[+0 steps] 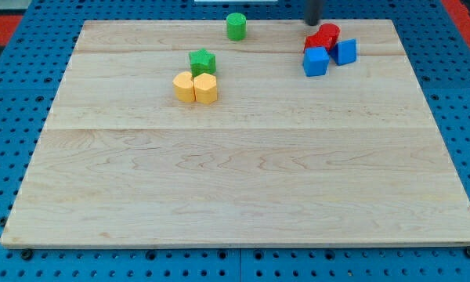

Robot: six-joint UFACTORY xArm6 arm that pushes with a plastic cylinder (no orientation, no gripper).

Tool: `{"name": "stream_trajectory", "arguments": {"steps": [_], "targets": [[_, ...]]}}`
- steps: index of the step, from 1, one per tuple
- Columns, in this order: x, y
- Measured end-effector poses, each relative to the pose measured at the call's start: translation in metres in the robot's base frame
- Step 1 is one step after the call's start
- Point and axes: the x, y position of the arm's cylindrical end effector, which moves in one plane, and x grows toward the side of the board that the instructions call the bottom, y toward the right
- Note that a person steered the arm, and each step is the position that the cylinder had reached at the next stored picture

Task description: Take the red circle to the top left corner

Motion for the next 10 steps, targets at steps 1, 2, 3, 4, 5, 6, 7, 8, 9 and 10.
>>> {"name": "stream_trajectory", "arguments": {"steps": [1,2,3,4,5,6,7,8,9,10], "targets": [[0.011,0.006],[0.057,-0.022],[0.057,-0.071],[0.060,-0.046],[0.107,-0.052],[0.096,-0.101],[0.078,-0.125],[0.062,-0.100],[0.050,-0.143],[0.057,-0.253]]}}
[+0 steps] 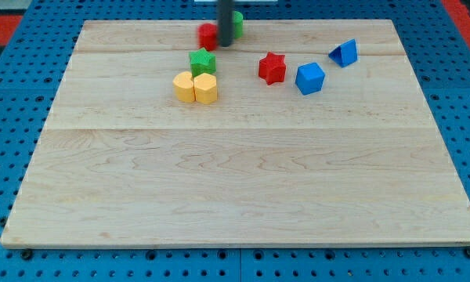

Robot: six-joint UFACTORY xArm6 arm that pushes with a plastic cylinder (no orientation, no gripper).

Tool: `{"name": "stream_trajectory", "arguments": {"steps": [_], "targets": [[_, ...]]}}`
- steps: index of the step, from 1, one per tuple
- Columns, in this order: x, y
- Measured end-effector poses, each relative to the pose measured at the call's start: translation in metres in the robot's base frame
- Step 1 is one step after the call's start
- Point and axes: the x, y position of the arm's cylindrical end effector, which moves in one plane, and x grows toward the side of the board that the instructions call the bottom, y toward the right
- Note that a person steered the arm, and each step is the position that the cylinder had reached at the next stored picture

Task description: Take the red circle to the top left corner

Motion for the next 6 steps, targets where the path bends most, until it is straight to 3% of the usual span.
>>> {"name": "stream_trajectory", "arguments": {"steps": [1,3,5,6], "targets": [[0.000,-0.035],[-0.016,-0.013],[-0.024,-0.120],[-0.024,-0.134]]}}
